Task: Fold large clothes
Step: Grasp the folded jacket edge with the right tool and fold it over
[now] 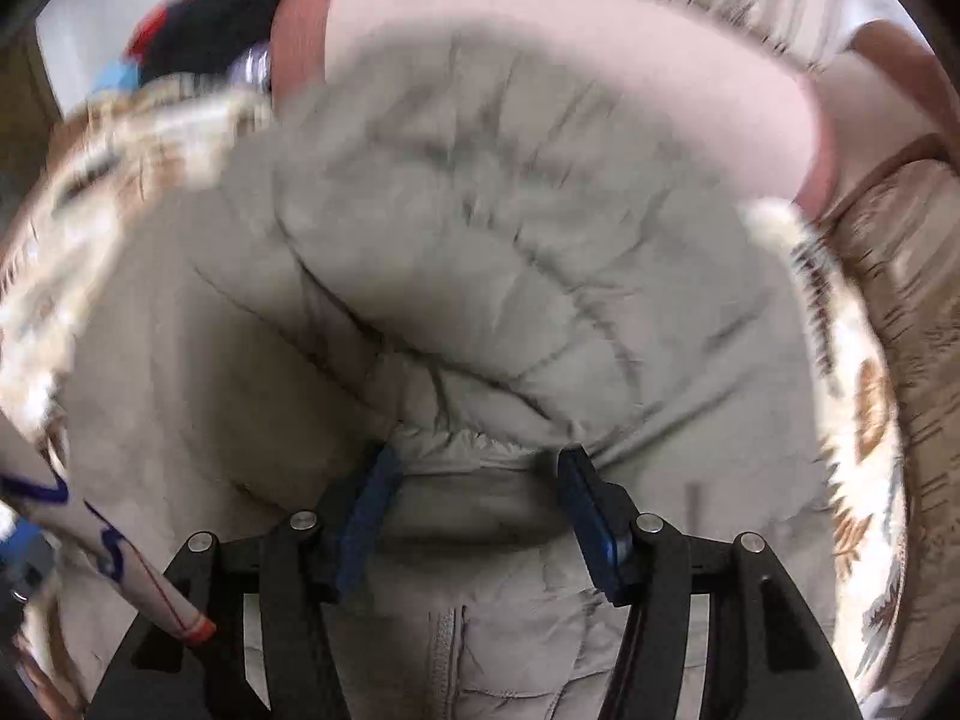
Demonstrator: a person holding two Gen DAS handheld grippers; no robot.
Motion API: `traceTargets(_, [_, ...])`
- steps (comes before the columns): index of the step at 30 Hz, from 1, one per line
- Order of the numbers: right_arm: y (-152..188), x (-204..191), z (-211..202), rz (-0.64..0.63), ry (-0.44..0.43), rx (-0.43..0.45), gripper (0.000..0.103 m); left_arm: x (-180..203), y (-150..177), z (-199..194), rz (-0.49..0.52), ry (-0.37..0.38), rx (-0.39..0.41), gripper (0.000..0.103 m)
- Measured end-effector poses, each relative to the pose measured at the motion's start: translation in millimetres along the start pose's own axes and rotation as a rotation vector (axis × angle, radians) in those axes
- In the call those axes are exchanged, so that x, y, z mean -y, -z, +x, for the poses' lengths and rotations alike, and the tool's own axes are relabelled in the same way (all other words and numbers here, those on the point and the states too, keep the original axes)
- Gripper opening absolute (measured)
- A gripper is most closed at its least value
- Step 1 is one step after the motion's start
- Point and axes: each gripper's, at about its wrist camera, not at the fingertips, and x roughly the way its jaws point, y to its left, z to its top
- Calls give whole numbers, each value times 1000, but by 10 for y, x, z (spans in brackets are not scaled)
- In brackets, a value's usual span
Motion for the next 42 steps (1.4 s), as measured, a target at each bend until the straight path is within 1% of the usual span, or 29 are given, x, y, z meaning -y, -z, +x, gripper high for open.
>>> traceTargets(1, [18, -108, -162, -34, -26, 42, 64, -12, -14, -16, -2, -2, 7, 77])
traceTargets(3, [83, -379, -341, -116, -72, 81, 72, -59, -59, -51, -12, -12, 25, 77])
traceTargets(5, [154, -727, -402, -210, -134, 80, 75, -144, -102, -83, -36, -28, 36, 77])
traceTargets(6, [175, -886, -391, -249, -165, 70, 78, -198, -124, -101, -55, -30, 38, 77])
traceTargets(8, [203, -1178, -308, -312, -201, 46, 79, -329, -161, -162, -104, -25, 51, 77])
traceTargets(9, [219, -1338, -238, -347, -202, 31, 79, -388, -183, -196, -124, -27, 62, 77])
traceTargets(10, [228, -1495, -136, -386, -179, 13, 79, -429, -200, -220, -137, -28, 70, 77])
traceTargets(11, [237, -1577, -59, -407, -143, 3, 79, -473, -219, -245, -151, -30, 79, 77])
traceTargets(12, [246, -1657, 44, -429, -68, -8, 78, -507, -231, -261, -163, -32, 84, 77])
traceTargets(13, [262, -1674, 105, -437, -21, -16, 67, -525, -234, -267, -169, -32, 85, 77])
traceTargets(14, [239, -1637, 173, -421, -42, -46, 57, -541, -239, -272, -174, -27, 84, 77])
traceTargets(15, [217, -1575, 190, -391, -68, -72, 33, -553, -246, -278, -178, -22, 83, 77])
traceTargets(16, [177, -1511, 165, -349, -77, -71, 21, -562, -251, -285, -180, -19, 85, 77])
traceTargets(17, [138, -1454, 102, -332, -86, -56, 13, -564, -256, -297, -180, -17, 90, 77])
traceTargets(20, [-42, -1410, -91, -279, -104, 22, 10, -552, -258, -315, -171, -6, 92, 77])
traceTargets(22, [-233, -1421, -107, -238, -113, 53, 10, -543, -254, -310, -165, -5, 89, 77])
traceTargets(23, [-286, -1455, -74, -226, -114, 50, 10, -539, -252, -299, -165, -6, 88, 77])
traceTargets(26, [-474, -1584, 287, -177, -120, -2, 10, -531, -246, -264, -163, -10, 82, 77])
traceTargets(27, [-502, -1624, 427, -168, -117, -22, 10, -527, -242, -254, -160, -14, 82, 77])
traceTargets(29, [-503, -1662, 640, -147, -122, -56, 19, -508, -238, -223, -149, -26, 75, 77])
traceTargets(30, [-487, -1667, 683, -138, -117, -50, 22, -498, -234, -209, -143, -28, 72, 77])
traceTargets(32, [-462, -1652, 582, -142, -138, -27, 29, -481, -225, -177, -132, -36, 64, 77])
traceTargets(34, [-434, -1577, 340, -165, -204, -8, 60, -471, -221, -147, -127, -37, 55, 77])
traceTargets(36, [-420, -1444, 69, -178, -224, 55, 72, -464, -214, -123, -125, -39, 46, 77])
traceTargets(38, [-413, -1242, -161, -184, -203, 118, 74, -462, -209, -123, -126, -34, 44, 77])
traceTargets(39, [-425, -1142, -209, -185, -154, 142, 74, -458, -211, -123, -127, -33, 45, 77])
traceTargets(40, [-442, -1025, -201, -189, -71, 157, 74, -451, -209, -125, -126, -32, 46, 77])
traceTargets(41, [-457, -954, -150, -191, -21, 151, 73, -442, -209, -121, -122, -33, 46, 77])
traceTargets(42, [-477, -858, -41, -186, 36, 123, 65, -430, -204, -118, -117, -37, 46, 77])
